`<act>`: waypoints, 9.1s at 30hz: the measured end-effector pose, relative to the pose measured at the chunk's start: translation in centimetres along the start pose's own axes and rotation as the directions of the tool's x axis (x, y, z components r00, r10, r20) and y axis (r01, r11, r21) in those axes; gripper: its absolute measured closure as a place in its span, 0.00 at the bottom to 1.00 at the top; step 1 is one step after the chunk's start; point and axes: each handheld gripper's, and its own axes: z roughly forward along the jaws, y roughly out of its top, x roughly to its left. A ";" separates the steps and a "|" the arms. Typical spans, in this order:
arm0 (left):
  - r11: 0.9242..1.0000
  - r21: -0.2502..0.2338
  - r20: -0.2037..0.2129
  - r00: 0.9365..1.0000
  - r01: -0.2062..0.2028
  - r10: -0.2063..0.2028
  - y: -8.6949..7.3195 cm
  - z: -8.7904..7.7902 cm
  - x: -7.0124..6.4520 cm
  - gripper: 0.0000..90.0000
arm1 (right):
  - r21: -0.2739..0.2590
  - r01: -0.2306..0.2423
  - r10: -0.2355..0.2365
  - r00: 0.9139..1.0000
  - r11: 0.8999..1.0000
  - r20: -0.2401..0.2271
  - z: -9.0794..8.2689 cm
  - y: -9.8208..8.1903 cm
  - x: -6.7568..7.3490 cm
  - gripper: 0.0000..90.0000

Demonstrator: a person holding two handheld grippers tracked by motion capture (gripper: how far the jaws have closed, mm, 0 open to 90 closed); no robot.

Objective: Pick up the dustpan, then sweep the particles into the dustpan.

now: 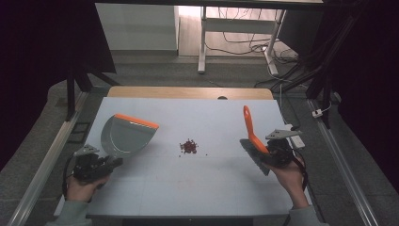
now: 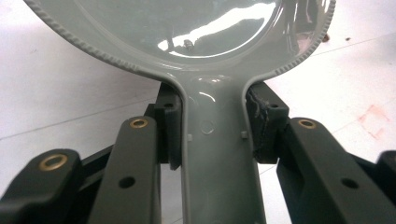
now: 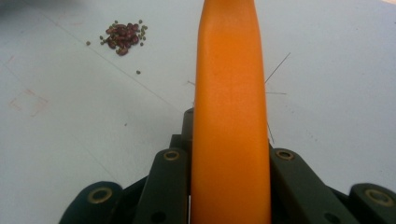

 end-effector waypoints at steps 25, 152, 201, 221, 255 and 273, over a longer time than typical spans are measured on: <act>0.986 0.000 0.129 0.978 -0.165 0.163 0.5 -0.7 -1.6 0.69 | -0.021 0.022 -0.023 1.000 1.000 -0.021 0.0 -0.2 0.1 0.86; 0.850 0.398 0.350 0.914 -0.344 0.206 0.9 4.5 -5.2 0.69 | 0.144 0.162 -0.156 0.986 0.976 -0.052 17.8 10.1 6.0 0.86; 0.838 0.410 0.355 0.910 -0.359 0.216 0.9 4.9 -5.6 0.69 | 0.212 0.221 -0.205 0.974 0.952 -0.096 19.6 10.1 8.8 0.86; 0.834 0.410 0.362 0.905 -0.369 0.223 0.9 4.9 -5.8 0.69 | 0.193 0.231 -0.207 0.969 0.954 -0.136 19.7 9.8 10.7 0.86; 0.839 0.406 0.358 0.908 -0.363 0.219 0.8 5.1 -5.9 0.69 | 0.164 0.271 -0.239 0.952 0.949 -0.190 19.9 9.6 13.0 0.86; 0.836 0.408 0.360 0.906 -0.367 0.222 0.7 5.1 -5.8 0.69 | 0.119 0.302 -0.268 0.933 0.946 -0.241 19.8 9.4 15.1 0.86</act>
